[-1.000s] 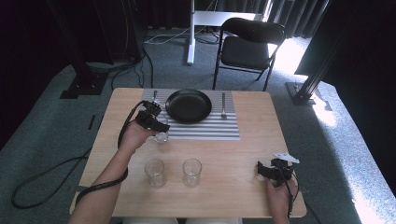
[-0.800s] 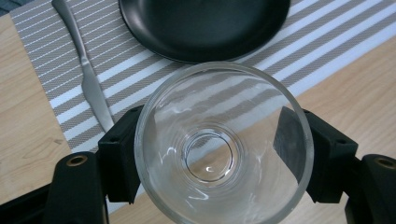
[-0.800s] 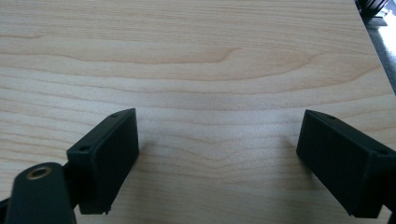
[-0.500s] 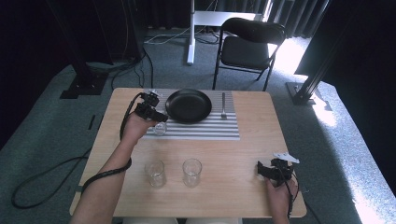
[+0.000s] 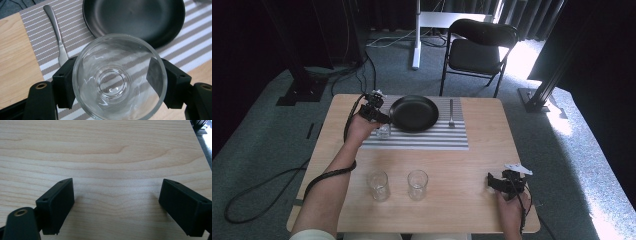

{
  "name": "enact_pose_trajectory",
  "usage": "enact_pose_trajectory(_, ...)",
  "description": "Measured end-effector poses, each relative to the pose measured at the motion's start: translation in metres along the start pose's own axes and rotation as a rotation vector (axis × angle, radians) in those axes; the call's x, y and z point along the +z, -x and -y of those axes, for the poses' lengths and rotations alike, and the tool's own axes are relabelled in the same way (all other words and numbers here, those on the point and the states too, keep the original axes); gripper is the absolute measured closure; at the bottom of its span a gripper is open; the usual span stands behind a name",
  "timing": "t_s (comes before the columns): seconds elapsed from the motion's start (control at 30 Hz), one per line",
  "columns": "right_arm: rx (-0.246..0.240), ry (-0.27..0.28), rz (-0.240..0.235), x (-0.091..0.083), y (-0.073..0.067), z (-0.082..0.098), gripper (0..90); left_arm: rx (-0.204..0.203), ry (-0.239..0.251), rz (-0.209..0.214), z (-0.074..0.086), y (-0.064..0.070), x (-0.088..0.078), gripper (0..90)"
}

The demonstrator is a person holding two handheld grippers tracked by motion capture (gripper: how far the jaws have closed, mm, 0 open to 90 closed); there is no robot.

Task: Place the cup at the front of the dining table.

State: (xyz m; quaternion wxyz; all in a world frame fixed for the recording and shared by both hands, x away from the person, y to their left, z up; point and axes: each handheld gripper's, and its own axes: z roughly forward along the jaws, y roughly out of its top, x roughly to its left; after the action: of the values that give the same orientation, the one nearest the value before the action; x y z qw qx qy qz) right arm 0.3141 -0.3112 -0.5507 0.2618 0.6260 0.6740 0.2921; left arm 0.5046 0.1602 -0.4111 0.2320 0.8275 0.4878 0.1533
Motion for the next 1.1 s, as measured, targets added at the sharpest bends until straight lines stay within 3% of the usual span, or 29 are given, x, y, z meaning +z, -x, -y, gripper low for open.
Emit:
enact_pose_trajectory(0.47,0.000,0.000,0.000,0.000,0.000,0.000,12.3,-0.003,-0.032,-0.027,-0.004,-0.008,0.023,28.5)
enact_pose_trajectory(0.63,0.000,0.000,0.000,0.000,0.000,0.000,12.3,-0.027,-0.041,0.017,0.001,-0.014,0.034,28.5)
enact_pose_trajectory(0.73,0.000,0.000,0.000,0.000,0.000,0.000,12.3,-0.038,0.011,0.026,0.006,-0.015,0.038,28.4)
enact_pose_trajectory(0.83,0.000,0.000,0.000,0.000,0.000,0.000,12.3,-0.004,0.043,0.013,0.010,-0.013,0.038,28.3)
enact_pose_trajectory(0.9,0.000,0.000,0.000,0.000,0.000,0.000,12.3,-0.004,0.072,0.010,0.013,-0.013,0.039,28.0)
enact_pose_trajectory(1.03,-0.001,0.000,0.000,-0.001,0.000,0.001,12.3,-0.064,0.101,0.026,0.017,-0.014,0.038,26.5)
enact_pose_trajectory(1.1,0.000,0.000,-0.001,-0.001,0.000,0.001,12.3,-0.049,0.099,0.002,0.019,-0.011,0.038,26.5)
